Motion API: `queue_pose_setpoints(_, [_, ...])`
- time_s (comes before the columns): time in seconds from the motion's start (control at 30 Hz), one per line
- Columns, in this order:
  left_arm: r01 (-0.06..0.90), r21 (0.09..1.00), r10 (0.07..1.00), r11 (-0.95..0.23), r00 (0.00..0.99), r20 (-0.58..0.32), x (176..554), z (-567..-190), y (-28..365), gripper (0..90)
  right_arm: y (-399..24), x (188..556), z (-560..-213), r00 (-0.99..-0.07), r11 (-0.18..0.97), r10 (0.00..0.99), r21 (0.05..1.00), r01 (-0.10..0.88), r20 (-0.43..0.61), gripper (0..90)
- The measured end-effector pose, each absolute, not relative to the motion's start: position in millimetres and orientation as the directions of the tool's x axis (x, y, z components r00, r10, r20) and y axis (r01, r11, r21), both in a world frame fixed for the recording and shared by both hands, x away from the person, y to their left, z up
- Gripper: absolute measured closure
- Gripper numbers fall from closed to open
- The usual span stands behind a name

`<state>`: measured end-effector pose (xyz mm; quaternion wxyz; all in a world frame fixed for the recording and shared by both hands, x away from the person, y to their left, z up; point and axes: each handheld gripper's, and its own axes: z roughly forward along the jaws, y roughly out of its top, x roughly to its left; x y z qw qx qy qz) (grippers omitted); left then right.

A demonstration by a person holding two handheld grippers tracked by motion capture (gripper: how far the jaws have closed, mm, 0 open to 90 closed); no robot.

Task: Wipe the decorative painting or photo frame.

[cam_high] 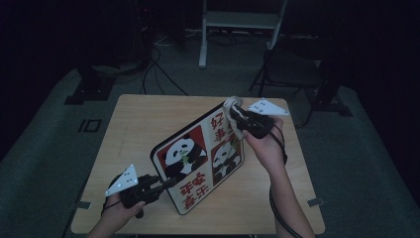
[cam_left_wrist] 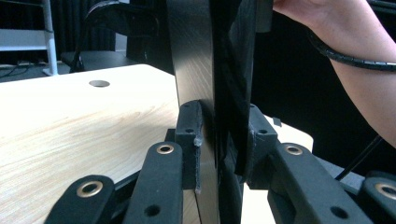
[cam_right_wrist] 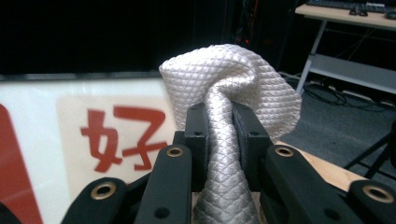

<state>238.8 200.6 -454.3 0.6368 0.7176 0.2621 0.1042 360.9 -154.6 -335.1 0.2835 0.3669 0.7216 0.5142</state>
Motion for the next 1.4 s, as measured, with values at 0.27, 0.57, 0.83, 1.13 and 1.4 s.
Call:
queue_pose_setpoints(0.27, [0.244,0.968,0.507,-0.055,0.842,-0.183,239,-455,201,72.8,-154,362,-353,-0.563,0.219,0.826,0.939,0.266,-0.033,77.9])
queue_pose_setpoints(0.57, [0.245,0.968,0.507,-0.056,0.842,-0.184,239,-455,201,72.7,-158,360,-371,-0.562,0.23,0.827,0.927,0.297,-0.024,78.0])
queue_pose_setpoints(0.83, [0.244,0.968,0.505,-0.053,0.843,-0.184,238,-455,200,72.3,-161,359,-385,-0.558,0.247,0.83,0.914,0.322,-0.028,78.0])
queue_pose_setpoints(1.13, [0.246,0.968,0.505,-0.054,0.843,-0.186,238,-455,200,72.3,-167,358,-404,-0.557,0.254,0.83,0.894,0.37,-0.005,78.0])
queue_pose_setpoints(1.4, [0.243,0.968,0.507,-0.055,0.842,-0.183,238,-455,199,72.2,-172,357,-421,-0.548,0.259,0.836,0.878,0.402,0.004,78.1])
